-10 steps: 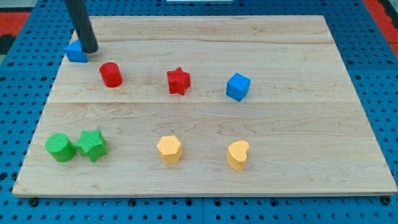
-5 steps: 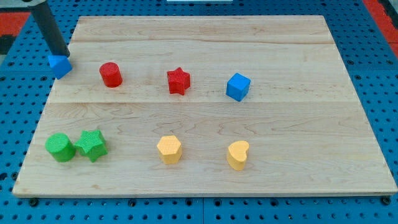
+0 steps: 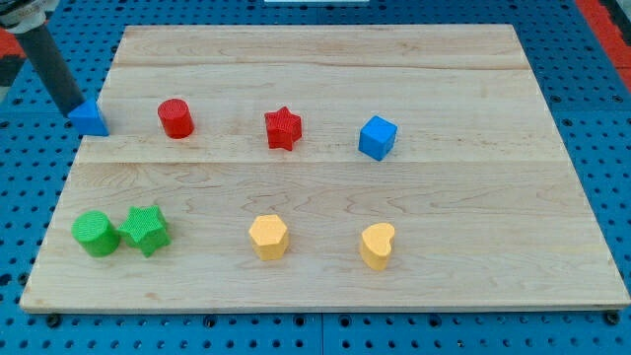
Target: Move the triangle to the left side of the red circle
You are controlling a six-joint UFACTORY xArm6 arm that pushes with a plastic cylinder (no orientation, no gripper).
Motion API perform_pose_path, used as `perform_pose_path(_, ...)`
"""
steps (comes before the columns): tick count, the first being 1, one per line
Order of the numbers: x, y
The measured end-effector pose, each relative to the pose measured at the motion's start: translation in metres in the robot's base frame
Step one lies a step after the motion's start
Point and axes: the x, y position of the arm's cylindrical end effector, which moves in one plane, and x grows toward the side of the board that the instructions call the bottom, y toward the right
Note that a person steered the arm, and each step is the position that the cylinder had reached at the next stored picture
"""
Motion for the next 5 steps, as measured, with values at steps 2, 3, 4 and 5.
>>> perform_pose_path(2,0.009,0.051)
perform_pose_path(3,0.012,0.06)
perform_pose_path(4,0.052,0.013)
perform_pose_path(5,0.075,0.053)
